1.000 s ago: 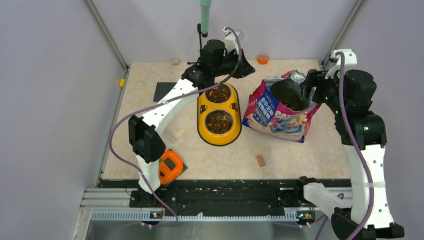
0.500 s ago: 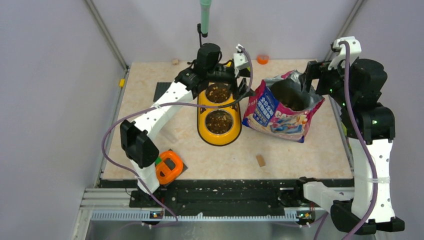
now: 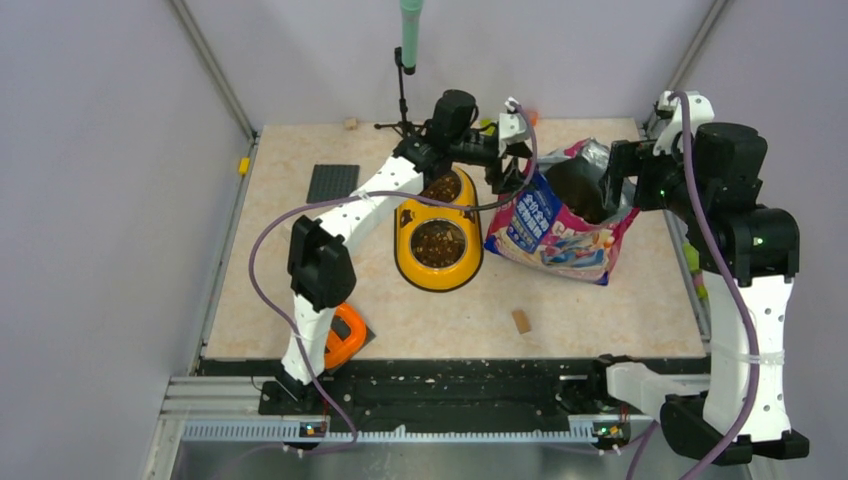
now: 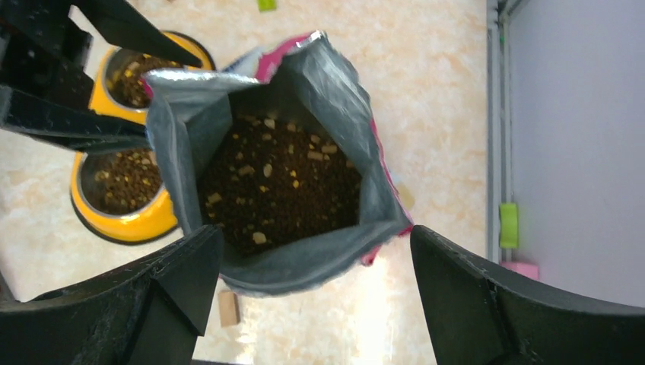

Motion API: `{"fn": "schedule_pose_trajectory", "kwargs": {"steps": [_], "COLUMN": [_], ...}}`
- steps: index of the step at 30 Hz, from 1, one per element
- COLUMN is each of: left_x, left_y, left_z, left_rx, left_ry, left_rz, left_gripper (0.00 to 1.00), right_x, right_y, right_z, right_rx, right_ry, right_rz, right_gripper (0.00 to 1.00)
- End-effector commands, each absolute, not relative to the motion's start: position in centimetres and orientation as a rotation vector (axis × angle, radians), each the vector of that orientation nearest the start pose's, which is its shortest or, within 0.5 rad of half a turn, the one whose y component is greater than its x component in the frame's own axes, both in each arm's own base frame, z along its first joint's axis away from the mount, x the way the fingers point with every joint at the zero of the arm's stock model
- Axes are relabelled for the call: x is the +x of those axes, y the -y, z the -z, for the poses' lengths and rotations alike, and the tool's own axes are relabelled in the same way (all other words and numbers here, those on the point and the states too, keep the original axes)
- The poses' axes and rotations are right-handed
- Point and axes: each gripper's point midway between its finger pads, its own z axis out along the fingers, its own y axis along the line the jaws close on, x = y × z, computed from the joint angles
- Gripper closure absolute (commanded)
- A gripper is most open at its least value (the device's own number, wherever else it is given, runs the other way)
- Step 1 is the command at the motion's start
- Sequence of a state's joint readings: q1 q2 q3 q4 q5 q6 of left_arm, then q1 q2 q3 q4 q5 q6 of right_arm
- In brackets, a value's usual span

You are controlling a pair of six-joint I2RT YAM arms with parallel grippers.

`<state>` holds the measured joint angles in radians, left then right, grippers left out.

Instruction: Serve the pet food

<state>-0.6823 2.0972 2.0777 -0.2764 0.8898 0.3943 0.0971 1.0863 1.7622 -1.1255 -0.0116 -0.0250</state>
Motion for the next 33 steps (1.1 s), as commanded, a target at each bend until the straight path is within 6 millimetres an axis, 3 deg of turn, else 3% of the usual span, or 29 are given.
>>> {"fn": "schedule_pose_trajectory", "kwargs": {"steps": [1, 2, 3, 8, 9, 11, 19, 24, 33], "left_x": [35.3, 35.2, 35.2, 37.7, 38.2, 38.6, 41.6, 41.7, 40.0], "left_y": [47.1, 47.2, 47.2, 45.1, 44.3, 43.0, 38.0, 37.2, 35.3], "left_z": [-35.0, -35.3, -35.6, -36.7, -36.2, -37.1, -39.1, -39.3, -39.2], "left_rx": [1.396, 1.38, 1.354, 1.17, 1.142, 1.062, 0.887, 0.904, 0.933], "left_ry": [-1.07, -1.07, -1.085, -1.16, -1.168, -1.176, -1.199, -1.21, -1.263], "left_rz": [1.131, 1.152, 1.169, 1.131, 1.121, 1.145, 1.092, 1.1, 1.083], "left_gripper": [0.5, 0.86, 1.0, 1.0, 1.0, 1.0, 1.0, 1.0, 1.0], "right_x": [23.7, 23.7, 23.6, 24.1, 24.1, 24.6, 26.8, 27.5, 27.7], "right_y": [-0.1, 0.4, 0.9, 1.2, 1.4, 1.5, -0.8, -1.7, -2.2], "right_z": [-39.1, -38.7, -38.6, -38.4, -38.0, -37.0, -34.8, -32.8, -36.1], "right_rx": [-0.072, -0.067, -0.061, -0.189, -0.203, -0.22, -0.262, -0.285, -0.317], "right_ry": [-2.066, -2.069, -2.06, -1.969, -1.974, -2.019, -2.118, -2.192, -2.12], "right_rz": [0.078, 0.111, 0.145, 0.214, 0.23, 0.249, 0.045, -0.029, -0.06], "right_gripper": [0.05, 0.05, 0.06, 0.07, 0.07, 0.06, 0.06, 0.07, 0.08]}}
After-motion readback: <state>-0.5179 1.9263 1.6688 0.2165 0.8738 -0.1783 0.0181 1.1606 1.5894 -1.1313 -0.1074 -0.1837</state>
